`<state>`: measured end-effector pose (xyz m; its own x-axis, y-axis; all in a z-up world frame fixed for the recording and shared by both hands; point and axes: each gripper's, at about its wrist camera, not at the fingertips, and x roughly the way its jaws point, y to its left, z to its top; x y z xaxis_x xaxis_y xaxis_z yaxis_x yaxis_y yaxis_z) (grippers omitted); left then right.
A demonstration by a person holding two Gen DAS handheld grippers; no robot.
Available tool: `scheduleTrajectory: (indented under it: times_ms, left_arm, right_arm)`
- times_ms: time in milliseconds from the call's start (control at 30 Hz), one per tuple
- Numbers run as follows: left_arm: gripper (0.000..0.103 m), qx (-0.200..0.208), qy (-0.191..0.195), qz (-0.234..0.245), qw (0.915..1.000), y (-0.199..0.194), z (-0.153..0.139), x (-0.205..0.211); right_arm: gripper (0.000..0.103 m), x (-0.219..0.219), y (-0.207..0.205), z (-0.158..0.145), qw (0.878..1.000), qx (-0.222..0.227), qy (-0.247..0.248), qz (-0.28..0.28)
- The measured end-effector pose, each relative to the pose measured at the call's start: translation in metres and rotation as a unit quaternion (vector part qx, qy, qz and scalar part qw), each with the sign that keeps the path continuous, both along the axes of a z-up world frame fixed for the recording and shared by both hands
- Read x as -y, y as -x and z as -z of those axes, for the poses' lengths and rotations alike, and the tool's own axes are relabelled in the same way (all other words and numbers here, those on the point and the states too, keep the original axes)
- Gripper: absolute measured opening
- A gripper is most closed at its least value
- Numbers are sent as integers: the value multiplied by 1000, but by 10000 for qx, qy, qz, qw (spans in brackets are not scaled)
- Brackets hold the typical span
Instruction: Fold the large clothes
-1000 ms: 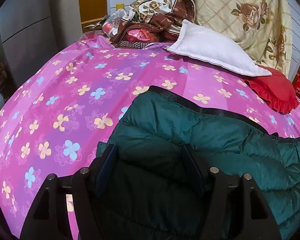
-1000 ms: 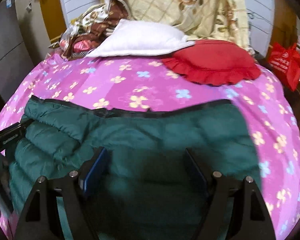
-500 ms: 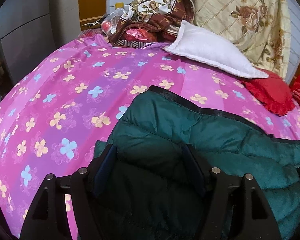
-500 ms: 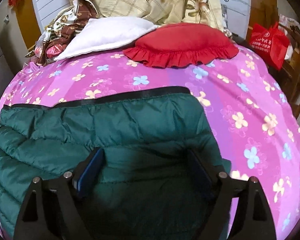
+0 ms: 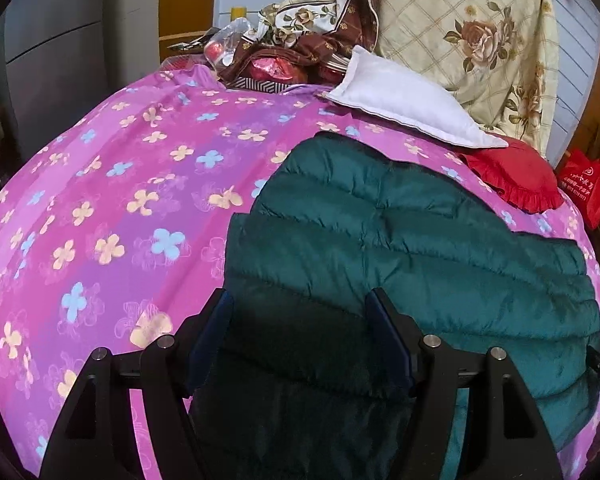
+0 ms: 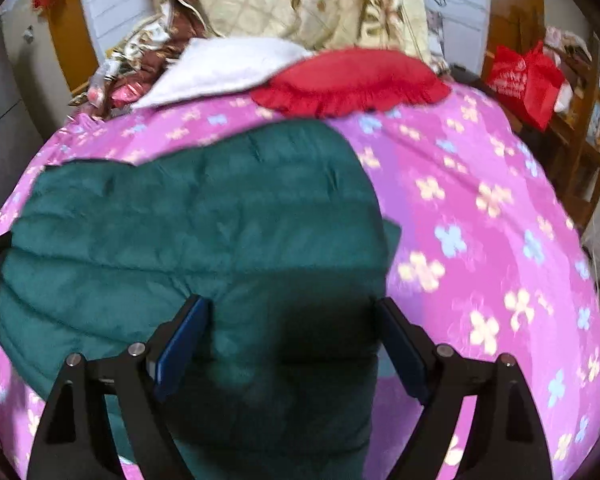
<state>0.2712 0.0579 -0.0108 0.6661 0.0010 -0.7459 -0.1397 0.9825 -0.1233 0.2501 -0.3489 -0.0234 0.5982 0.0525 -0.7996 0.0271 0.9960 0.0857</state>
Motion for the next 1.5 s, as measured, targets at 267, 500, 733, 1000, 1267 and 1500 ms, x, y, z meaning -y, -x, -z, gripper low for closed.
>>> scheduleTrajectory:
  times_ms: [267, 500, 733, 1000, 1267, 1500]
  left_arm:
    - [56, -59, 162, 24, 9998, 0, 1, -5]
    - [56, -88, 920, -30, 9957, 1, 0, -30]
    - [58, -342, 2390, -13, 9704, -6, 17, -74]
    - [66, -496, 3195, 20, 9463, -13, 47, -92]
    - [78, -720, 3533, 160, 9326, -25, 66, -86]
    - [84, -684, 3127, 471, 9462, -30, 61, -71]
  right_arm:
    - [90, 19, 6, 11, 9973, -13, -694, 256]
    - [96, 33, 10, 0, 9955, 47, -917, 219]
    - [103, 43, 0, 11, 9918, -136, -1250, 209]
    - [103, 47, -15, 27, 9892, -247, -1445, 99]
    - [103, 52, -25, 39, 9832, -289, -1802, -79]
    - [103, 55, -35, 51, 9755, -400, -2153, -223]
